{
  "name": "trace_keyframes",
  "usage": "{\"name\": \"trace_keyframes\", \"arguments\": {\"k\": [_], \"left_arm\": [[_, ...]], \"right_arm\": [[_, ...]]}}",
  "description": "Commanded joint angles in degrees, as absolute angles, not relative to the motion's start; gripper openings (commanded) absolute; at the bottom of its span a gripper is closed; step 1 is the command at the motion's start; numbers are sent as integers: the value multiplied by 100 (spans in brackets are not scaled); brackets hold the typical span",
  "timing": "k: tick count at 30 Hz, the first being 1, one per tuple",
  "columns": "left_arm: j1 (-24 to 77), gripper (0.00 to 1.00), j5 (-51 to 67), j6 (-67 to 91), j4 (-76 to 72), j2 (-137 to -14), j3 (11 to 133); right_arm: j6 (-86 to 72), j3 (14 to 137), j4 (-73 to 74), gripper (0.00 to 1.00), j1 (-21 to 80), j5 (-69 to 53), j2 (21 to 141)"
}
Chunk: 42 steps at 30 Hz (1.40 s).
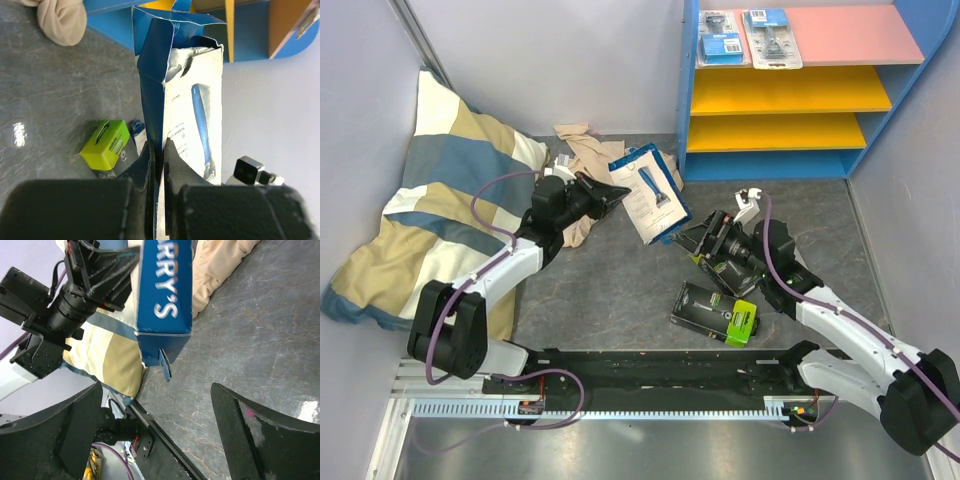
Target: Place and organize the shaving razors onto the shelf
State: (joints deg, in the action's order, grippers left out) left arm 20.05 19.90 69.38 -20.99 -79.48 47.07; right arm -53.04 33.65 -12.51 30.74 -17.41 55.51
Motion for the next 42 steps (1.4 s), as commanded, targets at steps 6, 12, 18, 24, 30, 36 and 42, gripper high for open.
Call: {"name": "trace_keyframes", "arguments": {"k": [6,12,18,24,30,36,42], "left_arm": [[1995,2,2285,7321,-2847,-8121,5133],[1995,2,2355,7356,-2935,-8156,5115],[2004,2,2399,7444,-3093,-8174,5010],[1995,4,2382,7523,-3252,-8148,4878],[1986,48,2355,7436,-3305,-8095,4834],[1838,97,2171,7181,-2893,-7735,4720],[1442,100,2118,6259,-1611,-7339,5070]], "right_arm": [[-5458,3551,-2257,85,3278,-1275,5994],[-5510,3832,-2714,80,3296,-1353,6539],[-5528,3964,-2865,66,3331,-1327,6794],[-5528,3964,-2979,38,3349,-1424,6820],[-5414,3955,-2795,27,3349,-1327,6680],[-5335,3981,-2628,25,3357,-1257,6531],[-5273,4008,-2408,24,3357,-1231,6399]]}}
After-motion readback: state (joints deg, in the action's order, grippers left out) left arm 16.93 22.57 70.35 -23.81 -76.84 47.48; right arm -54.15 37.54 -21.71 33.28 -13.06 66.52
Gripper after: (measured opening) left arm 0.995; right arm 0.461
